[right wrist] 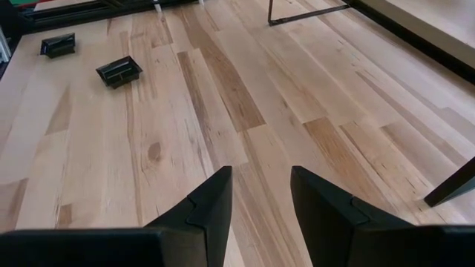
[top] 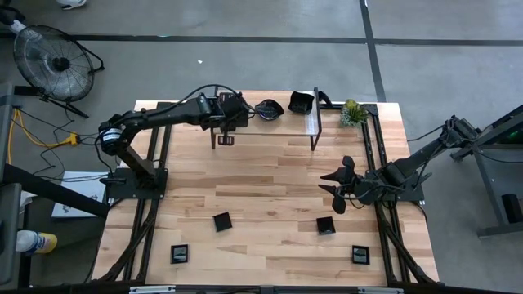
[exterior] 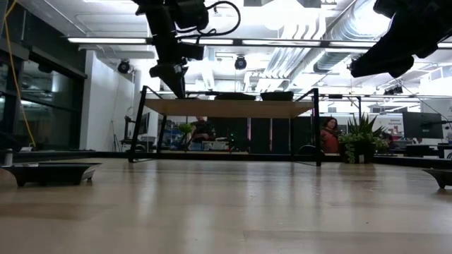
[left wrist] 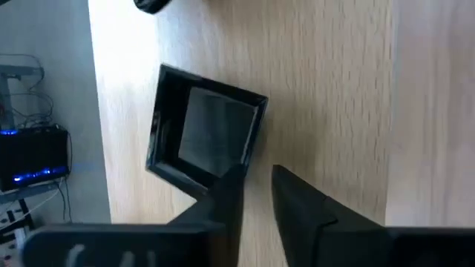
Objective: Pick & Place Mini shaped plates
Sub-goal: Stack the square plate on top of the other square plate on the shelf
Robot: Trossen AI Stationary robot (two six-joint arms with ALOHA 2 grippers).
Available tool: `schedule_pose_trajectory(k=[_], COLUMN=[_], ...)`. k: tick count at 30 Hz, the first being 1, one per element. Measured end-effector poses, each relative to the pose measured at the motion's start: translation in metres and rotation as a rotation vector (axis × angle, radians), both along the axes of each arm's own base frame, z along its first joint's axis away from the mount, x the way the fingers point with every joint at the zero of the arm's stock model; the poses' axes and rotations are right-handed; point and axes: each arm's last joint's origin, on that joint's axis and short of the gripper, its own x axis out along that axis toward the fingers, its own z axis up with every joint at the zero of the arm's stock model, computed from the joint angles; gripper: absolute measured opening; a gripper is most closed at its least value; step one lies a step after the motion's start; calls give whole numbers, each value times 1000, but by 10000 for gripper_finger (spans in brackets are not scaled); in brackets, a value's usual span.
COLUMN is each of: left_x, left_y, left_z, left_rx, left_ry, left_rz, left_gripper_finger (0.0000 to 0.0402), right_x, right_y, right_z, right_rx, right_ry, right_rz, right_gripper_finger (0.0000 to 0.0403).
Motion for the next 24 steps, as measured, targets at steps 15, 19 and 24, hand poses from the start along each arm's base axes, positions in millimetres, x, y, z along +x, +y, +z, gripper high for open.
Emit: schedule_pose_trajectory(k=[15, 19, 24], left_x=[-24, -36, -53], left_y=[-30, -55, -93], left_z=[44, 54, 55], left_rx=[90, 54, -27], left_ry=[-116, -124, -76], left_rz=[-40, -62, -40], left_gripper_finger=[149, 150, 150], right_x=[0, 0, 0], right_y=[0, 0, 0], right_z=[0, 0, 0], right_rx=[-1, -1, -1], right_ry=[0, 0, 0], right_rz=[-2, -1, -2], right_gripper_finger=[134, 134, 134])
